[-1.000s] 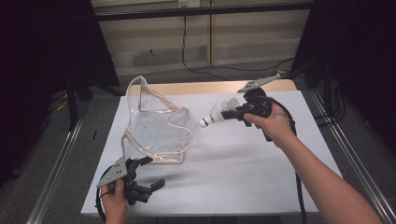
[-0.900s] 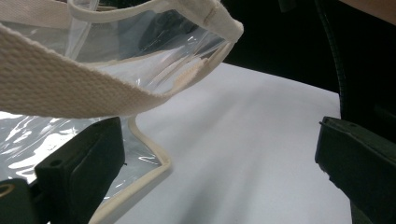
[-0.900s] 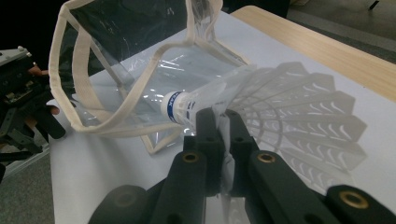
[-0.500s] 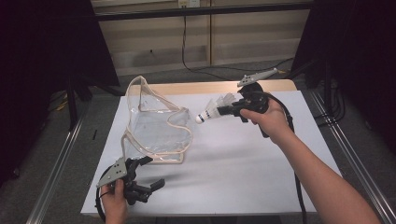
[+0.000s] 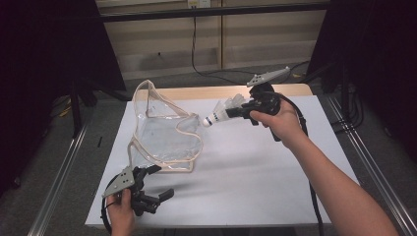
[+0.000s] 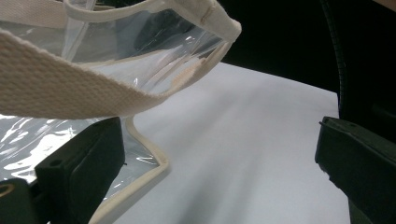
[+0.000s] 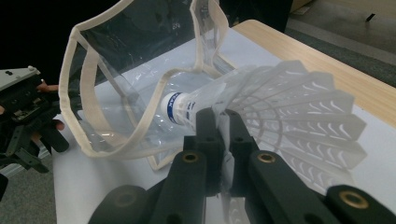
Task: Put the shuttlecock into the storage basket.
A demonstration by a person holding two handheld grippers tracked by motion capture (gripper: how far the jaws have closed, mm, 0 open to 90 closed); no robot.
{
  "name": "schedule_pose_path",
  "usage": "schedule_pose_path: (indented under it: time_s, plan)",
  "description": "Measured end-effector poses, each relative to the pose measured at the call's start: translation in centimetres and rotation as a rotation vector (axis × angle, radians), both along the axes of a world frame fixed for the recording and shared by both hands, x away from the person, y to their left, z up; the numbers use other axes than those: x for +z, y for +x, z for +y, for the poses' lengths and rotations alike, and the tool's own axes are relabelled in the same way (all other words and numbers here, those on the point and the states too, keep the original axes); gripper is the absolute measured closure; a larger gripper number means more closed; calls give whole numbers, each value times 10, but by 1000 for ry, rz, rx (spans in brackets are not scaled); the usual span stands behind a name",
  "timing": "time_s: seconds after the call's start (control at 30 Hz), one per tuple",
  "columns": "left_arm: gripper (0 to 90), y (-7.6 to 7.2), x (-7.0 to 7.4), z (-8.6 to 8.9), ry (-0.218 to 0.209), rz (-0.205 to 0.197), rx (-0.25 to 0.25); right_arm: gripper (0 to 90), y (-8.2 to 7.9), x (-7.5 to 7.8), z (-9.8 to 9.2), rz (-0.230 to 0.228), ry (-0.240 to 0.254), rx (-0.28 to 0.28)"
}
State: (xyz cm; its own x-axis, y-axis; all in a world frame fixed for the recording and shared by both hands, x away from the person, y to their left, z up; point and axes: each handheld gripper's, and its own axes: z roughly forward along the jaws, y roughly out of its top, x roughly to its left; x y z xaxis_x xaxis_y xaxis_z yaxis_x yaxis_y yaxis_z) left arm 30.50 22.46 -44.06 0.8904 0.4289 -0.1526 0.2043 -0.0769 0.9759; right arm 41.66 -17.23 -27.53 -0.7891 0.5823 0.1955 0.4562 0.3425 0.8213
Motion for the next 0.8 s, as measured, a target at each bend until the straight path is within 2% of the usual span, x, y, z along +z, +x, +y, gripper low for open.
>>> schedule_pose_path:
  time_s: [0.8]
  plan:
    - [17, 1, 0, 1, -2, 1, -7, 875, 2, 12, 24, -6, -17, 34]
